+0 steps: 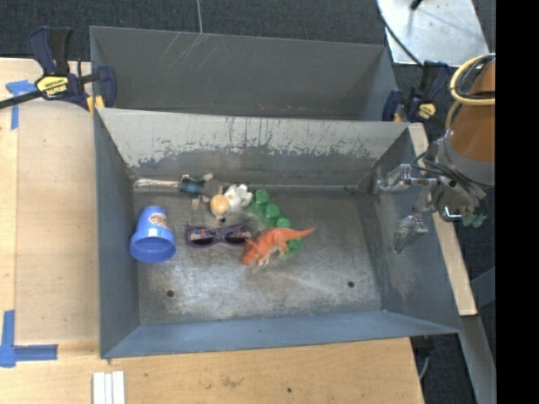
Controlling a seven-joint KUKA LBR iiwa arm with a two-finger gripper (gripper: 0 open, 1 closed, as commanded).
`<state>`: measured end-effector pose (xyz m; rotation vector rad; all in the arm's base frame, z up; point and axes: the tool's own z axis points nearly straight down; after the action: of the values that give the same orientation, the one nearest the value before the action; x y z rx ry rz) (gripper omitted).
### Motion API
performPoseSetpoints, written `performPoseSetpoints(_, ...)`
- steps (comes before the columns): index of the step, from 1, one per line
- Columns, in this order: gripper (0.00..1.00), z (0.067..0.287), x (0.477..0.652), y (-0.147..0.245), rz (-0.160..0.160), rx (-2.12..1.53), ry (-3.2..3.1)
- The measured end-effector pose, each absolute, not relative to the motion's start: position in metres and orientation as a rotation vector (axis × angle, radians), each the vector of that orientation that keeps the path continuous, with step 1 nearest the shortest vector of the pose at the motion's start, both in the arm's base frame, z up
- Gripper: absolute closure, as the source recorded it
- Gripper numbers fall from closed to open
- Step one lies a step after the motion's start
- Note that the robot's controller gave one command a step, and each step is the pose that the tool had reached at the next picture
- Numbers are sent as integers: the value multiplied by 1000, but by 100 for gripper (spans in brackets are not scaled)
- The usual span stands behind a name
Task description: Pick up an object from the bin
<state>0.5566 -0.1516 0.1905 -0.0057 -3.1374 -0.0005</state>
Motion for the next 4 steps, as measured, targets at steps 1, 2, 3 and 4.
performPoseSetpoints(1,0,195,558,-151,1,0,-3144)
performPoseSetpoints(2,0,158,573,-113,10,318,-3136)
performPoseSetpoints(3,0,142,591,-74,-1,485,-3106)
performPoseSetpoints(4,0,115,594,-40,1,589,-3090)
